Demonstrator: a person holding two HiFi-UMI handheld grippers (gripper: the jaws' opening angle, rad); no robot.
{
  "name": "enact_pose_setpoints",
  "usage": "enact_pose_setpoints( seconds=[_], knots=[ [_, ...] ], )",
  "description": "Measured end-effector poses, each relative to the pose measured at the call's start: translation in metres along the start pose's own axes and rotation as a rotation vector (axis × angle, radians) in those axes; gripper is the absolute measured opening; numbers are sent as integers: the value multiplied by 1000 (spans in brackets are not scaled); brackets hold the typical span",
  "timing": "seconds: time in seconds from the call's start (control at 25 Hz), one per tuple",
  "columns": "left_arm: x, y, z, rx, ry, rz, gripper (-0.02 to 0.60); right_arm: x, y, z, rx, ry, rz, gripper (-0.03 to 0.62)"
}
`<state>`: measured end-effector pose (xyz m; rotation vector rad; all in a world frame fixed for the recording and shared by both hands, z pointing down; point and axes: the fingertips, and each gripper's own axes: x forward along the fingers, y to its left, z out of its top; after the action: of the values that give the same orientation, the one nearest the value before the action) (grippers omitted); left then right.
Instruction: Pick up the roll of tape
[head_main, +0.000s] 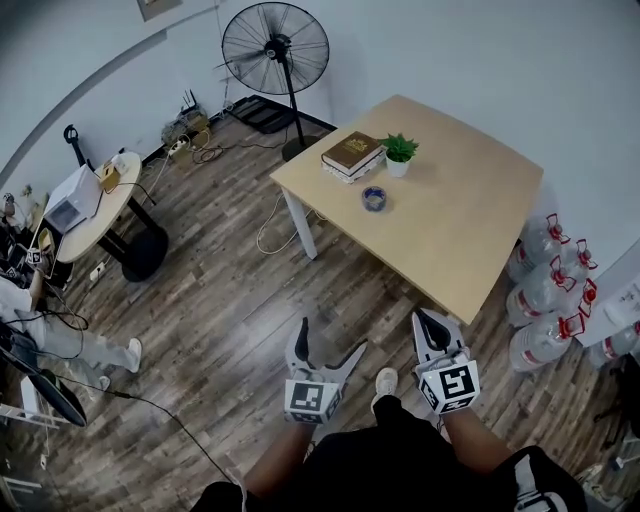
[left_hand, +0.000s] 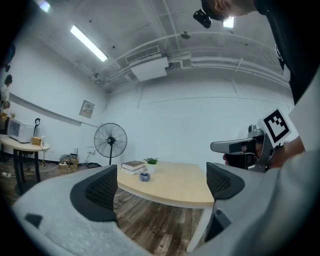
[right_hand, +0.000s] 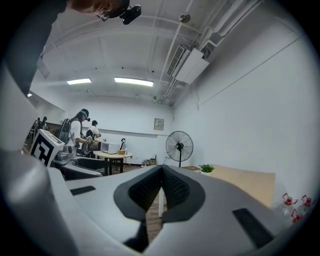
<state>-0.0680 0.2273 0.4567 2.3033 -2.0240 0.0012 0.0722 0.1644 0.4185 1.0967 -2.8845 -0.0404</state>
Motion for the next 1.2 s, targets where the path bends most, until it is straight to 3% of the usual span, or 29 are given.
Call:
enact_pose_setpoints(
  seconds=[0.44,0.88,1.04,1.2],
  knots=[
    [101,28,15,90,52,24,523,94,-67,12,12,-26,41,-6],
    [183,36,20,55,38,8,523,158,-128,3,-8,-17,77,-6],
    [202,49,16,133,45,25,522,172,-137,4,2,-29,90,-6],
    [220,63,16,139,48,31,522,183,-146,4,16,-29,90,-6]
  ],
)
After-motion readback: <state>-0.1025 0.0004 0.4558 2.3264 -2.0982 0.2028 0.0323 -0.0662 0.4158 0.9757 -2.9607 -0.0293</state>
